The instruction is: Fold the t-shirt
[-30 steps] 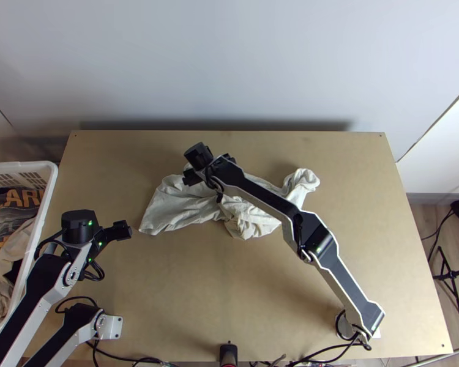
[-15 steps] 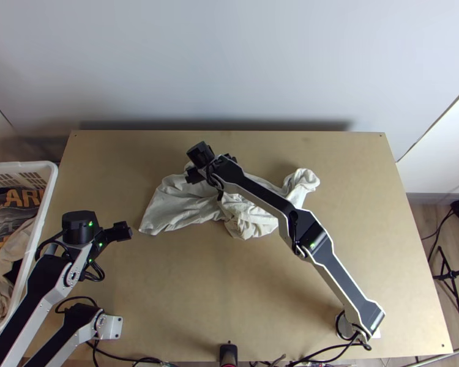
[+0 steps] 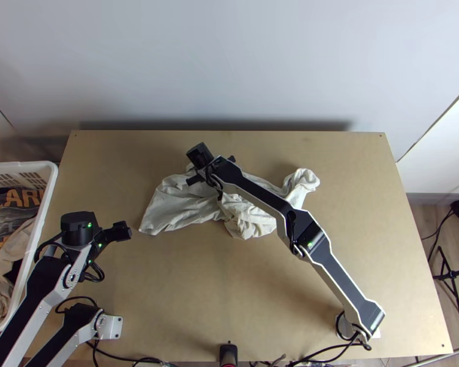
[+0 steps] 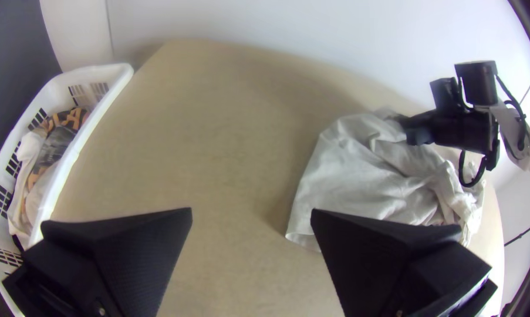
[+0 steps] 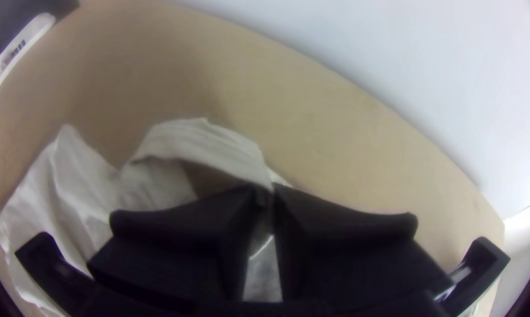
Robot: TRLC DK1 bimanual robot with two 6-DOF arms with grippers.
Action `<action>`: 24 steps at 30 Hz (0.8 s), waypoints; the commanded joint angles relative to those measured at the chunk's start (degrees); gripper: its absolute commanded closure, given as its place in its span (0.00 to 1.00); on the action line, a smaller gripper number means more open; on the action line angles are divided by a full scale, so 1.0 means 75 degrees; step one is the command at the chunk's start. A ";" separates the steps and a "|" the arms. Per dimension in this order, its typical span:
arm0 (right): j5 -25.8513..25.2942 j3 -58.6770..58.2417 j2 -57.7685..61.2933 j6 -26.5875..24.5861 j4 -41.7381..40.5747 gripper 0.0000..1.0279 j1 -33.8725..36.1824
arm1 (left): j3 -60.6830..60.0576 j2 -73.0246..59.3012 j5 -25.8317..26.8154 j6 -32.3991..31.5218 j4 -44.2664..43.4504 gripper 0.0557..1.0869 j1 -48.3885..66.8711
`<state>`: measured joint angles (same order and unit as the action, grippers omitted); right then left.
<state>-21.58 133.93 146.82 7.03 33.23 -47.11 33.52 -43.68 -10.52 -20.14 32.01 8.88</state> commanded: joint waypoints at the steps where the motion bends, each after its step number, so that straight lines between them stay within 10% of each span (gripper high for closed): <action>1: 0.0007 -0.0080 -0.0334 -0.0527 0.0092 0.97 -0.0093 | 0.0019 0.0035 -0.0003 -0.0010 -0.0014 0.05 -0.0001; 24: -0.0544 -0.0396 -0.4272 -0.1581 -0.0833 0.97 -0.0398 | 0.0019 -0.0246 0.0208 0.0072 -0.0787 0.05 0.0608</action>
<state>-24.12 130.96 120.92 -2.35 29.65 -49.89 33.34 -44.10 -9.39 -19.53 28.21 10.98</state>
